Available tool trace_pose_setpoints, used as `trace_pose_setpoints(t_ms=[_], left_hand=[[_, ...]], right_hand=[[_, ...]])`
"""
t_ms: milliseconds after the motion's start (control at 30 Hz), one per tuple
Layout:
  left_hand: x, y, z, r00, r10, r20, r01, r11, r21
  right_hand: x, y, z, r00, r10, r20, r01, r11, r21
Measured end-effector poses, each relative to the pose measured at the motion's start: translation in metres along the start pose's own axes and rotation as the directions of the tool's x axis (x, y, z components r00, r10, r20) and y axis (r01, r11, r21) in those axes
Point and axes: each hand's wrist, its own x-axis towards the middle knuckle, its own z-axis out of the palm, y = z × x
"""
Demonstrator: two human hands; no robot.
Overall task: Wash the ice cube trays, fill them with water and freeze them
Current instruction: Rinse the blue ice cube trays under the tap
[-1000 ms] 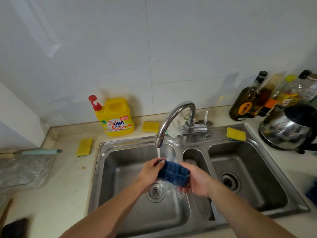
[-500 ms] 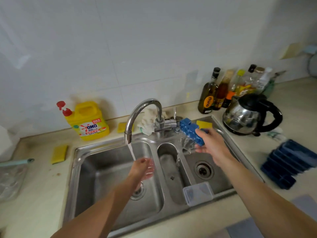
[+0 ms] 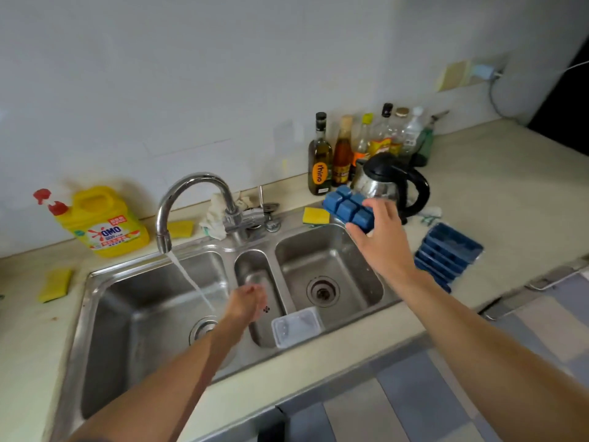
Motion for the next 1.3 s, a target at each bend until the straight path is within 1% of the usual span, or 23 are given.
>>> trace_pose_setpoints(t_ms=[100, 167, 200, 267, 333, 367, 433, 533, 600, 700, 733, 800, 833, 867, 900, 933, 967, 1033, 1100, 1167, 1200, 1233, 1300], left_hand=[[-0.003, 0.012, 0.01, 0.999, 0.05, -0.018, -0.049, 0.998, 0.033], [-0.004, 0.015, 0.014, 0.996, 0.087, -0.015, -0.085, 0.993, 0.083], [-0.002, 0.017, 0.015, 0.995, 0.096, -0.011, -0.094, 0.991, 0.099], [0.006, 0.019, 0.017, 0.998, 0.068, -0.015, -0.067, 0.995, 0.076], [0.015, 0.023, 0.018, 0.999, 0.037, -0.04, -0.036, 0.999, 0.026], [0.022, 0.026, 0.019, 0.998, 0.038, -0.043, -0.037, 0.999, 0.029], [0.042, 0.031, 0.022, 0.998, 0.046, -0.039, -0.044, 0.997, 0.059], [0.067, 0.043, 0.032, 1.0, 0.025, -0.002, -0.025, 0.998, 0.05], [0.083, 0.052, 0.04, 0.999, 0.032, 0.007, -0.032, 0.999, 0.042], [0.101, 0.059, 0.049, 0.996, 0.067, 0.058, -0.073, 0.992, 0.101], [0.107, 0.058, 0.051, 0.994, 0.077, 0.076, -0.086, 0.988, 0.129], [0.119, 0.058, 0.053, 0.991, 0.09, 0.103, -0.106, 0.98, 0.168], [0.124, 0.058, 0.053, 0.991, 0.078, 0.108, -0.096, 0.98, 0.173], [0.13, 0.058, 0.054, 0.992, 0.059, 0.11, -0.076, 0.984, 0.162], [0.134, 0.058, 0.054, 0.993, 0.041, 0.112, -0.058, 0.987, 0.153], [0.138, 0.057, 0.054, 0.993, 0.032, 0.116, -0.049, 0.988, 0.146], [0.142, 0.057, 0.053, 0.992, 0.03, 0.122, -0.048, 0.987, 0.151], [0.147, 0.056, 0.054, 0.991, 0.021, 0.131, -0.044, 0.983, 0.176], [0.151, 0.057, 0.057, 0.992, 0.012, 0.123, -0.037, 0.979, 0.2], [0.152, 0.059, 0.06, 0.993, 0.01, 0.121, -0.034, 0.98, 0.197], [0.151, 0.06, 0.062, 0.993, 0.014, 0.12, -0.038, 0.979, 0.199], [0.148, 0.061, 0.063, 0.992, 0.019, 0.121, -0.045, 0.975, 0.218], [0.142, 0.058, 0.067, 0.989, 0.031, 0.142, -0.07, 0.958, 0.279]], right_hand=[[0.024, -0.016, -0.021, 0.961, -0.198, -0.194, 0.211, 0.976, 0.045], [0.025, -0.01, -0.015, 0.95, -0.22, -0.22, 0.239, 0.969, 0.064], [0.018, -0.001, -0.006, 0.966, -0.188, -0.179, 0.204, 0.976, 0.073], [-0.01, 0.028, 0.02, 0.997, -0.042, 0.062, 0.042, 0.999, 0.0], [-0.047, 0.056, 0.044, 0.926, 0.137, 0.352, -0.053, 0.97, -0.236], [-0.055, 0.065, 0.052, 0.903, 0.155, 0.4, -0.035, 0.956, -0.291], [-0.039, 0.064, 0.053, 0.938, 0.112, 0.329, -0.04, 0.975, -0.218], [0.024, 0.028, 0.038, 0.996, -0.077, 0.039, 0.077, 0.997, -0.017], [0.068, 0.0, 0.023, 0.97, -0.207, -0.128, 0.214, 0.976, 0.047], [0.098, -0.009, 0.025, 0.948, -0.265, -0.178, 0.284, 0.955, 0.09], [0.092, -0.002, 0.034, 0.96, -0.241, -0.143, 0.256, 0.962, 0.097], [0.065, 0.029, 0.061, 0.995, -0.045, 0.085, 0.04, 0.998, 0.051], [0.045, 0.046, 0.074, 0.957, 0.11, 0.269, -0.097, 0.993, -0.061], [0.022, 0.063, 0.085, 0.861, 0.252, 0.441, -0.172, 0.962, -0.214], [0.003, 0.077, 0.094, 0.763, 0.352, 0.542, -0.199, 0.926, -0.321], [-0.008, 0.087, 0.099, 0.722, 0.403, 0.563, -0.227, 0.906, -0.357], [-0.01, 0.091, 0.101, 0.737, 0.416, 0.533, -0.276, 0.905, -0.324], [0.005, 0.086, 0.101, 0.833, 0.37, 0.41, -0.332, 0.929, -0.163], [0.03, 0.074, 0.096, 0.922, 0.257, 0.288, -0.263, 0.965, -0.02], [0.044, 0.07, 0.095, 0.961, 0.159, 0.225, -0.173, 0.984, 0.041], [0.043, 0.075, 0.095, 0.951, 0.162, 0.263, -0.173, 0.985, 0.018], [0.038, 0.08, 0.095, 0.906, 0.212, 0.367, -0.202, 0.977, -0.066], [0.017, 0.094, 0.098, 0.74, 0.337, 0.582, -0.197, 0.936, -0.292]])
